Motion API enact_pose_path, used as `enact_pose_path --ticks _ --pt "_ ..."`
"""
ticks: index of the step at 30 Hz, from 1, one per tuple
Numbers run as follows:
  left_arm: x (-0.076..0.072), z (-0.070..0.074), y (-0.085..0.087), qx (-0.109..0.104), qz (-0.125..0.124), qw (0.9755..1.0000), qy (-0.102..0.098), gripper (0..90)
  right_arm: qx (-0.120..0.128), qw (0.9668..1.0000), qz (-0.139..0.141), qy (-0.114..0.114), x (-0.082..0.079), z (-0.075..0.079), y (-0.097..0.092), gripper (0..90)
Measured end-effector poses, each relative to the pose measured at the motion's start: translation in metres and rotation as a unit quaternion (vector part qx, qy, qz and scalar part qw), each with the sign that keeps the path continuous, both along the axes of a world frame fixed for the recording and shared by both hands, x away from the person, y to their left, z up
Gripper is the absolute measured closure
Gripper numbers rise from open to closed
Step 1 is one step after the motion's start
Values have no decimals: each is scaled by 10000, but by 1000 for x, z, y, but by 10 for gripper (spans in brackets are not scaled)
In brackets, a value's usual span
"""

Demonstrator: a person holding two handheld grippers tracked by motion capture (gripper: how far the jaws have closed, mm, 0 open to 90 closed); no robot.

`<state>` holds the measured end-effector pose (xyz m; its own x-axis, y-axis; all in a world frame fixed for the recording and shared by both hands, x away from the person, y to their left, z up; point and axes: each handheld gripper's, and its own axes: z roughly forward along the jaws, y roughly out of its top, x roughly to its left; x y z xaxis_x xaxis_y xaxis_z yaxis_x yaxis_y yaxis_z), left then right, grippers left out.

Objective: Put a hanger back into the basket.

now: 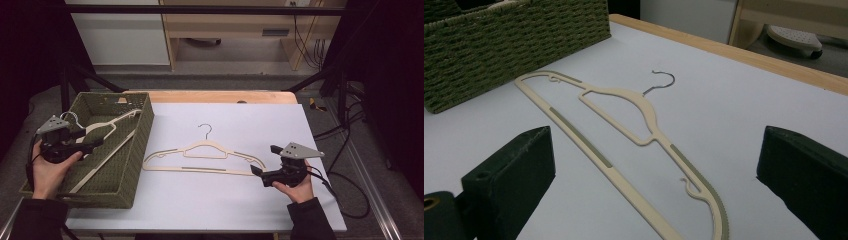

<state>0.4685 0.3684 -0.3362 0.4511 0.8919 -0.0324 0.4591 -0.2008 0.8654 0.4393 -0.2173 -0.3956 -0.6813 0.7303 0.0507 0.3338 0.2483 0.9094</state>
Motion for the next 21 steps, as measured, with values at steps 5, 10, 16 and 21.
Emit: enact_pose_path --ticks 5,10,16,21 --pt "-9 9 -28 -232 -396 9985 -302 215 -31 10000 -8 -7 2 -1 0 28" --pt "-21 14 -63 -412 -877 9938 -551 161 -43 10000 -23 -5 4 -1 1 29" --pt "-31 5 -106 -562 -1339 9875 -611 122 -64 10000 -9 34 10 -4 4 31" --pt "-35 -6 -124 -649 -1484 9851 -583 120 -74 9999 -1 73 13 -6 6 33"
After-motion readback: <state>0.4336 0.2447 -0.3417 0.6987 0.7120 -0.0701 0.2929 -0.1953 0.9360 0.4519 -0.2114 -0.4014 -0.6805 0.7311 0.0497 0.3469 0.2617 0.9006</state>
